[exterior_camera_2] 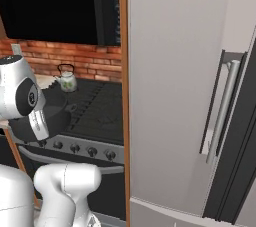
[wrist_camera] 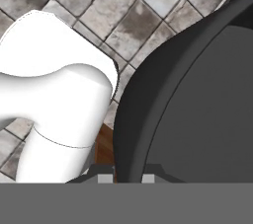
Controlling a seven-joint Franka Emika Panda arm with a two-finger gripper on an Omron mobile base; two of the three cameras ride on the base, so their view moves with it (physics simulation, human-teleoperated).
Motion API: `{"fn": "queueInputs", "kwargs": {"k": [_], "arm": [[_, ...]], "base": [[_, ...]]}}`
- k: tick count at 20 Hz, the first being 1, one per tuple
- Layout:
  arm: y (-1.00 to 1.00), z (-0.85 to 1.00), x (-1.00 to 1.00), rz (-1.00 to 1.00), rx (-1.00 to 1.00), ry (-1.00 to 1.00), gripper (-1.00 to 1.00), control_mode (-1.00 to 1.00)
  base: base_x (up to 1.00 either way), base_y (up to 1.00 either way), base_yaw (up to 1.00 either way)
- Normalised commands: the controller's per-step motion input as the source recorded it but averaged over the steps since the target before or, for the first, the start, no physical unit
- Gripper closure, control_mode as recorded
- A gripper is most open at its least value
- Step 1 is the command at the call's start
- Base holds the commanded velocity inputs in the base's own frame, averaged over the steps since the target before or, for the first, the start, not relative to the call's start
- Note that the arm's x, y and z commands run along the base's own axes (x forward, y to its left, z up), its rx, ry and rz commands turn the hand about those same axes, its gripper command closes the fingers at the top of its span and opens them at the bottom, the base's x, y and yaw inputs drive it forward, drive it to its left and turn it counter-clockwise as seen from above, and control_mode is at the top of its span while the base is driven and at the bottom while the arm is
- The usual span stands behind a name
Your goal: Pick the kettle from the cabinet and place it on a stove burner. Then pick the pot from the counter and place it on another stove burner. Finally, turn both burners on.
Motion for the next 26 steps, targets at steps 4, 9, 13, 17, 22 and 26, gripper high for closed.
{"fn": "queueInputs", "kwargs": {"k": [4, 9, 13, 17, 22, 26], "arm": [[0.00, 0.00, 0.00, 0.00, 0.00, 0.00, 1.00, 1.00], [0.00, 0.00, 0.00, 0.00, 0.00, 0.00, 1.00, 1.00], [0.00, 0.00, 0.00, 0.00, 0.00, 0.00, 1.00, 1.00], [0.00, 0.00, 0.00, 0.00, 0.00, 0.00, 1.00, 1.00], [0.00, 0.00, 0.00, 0.00, 0.00, 0.00, 1.00, 1.00], [0.00, 0.00, 0.00, 0.00, 0.00, 0.00, 1.00, 1.00]], "base": [[0.39, 0.02, 0.02], [0.20, 0.04, 0.06], [0.20, 0.01, 0.13], [0.25, 0.01, 0.12], [0.25, 0.05, 0.06], [0.05, 0.00, 0.02]]}}
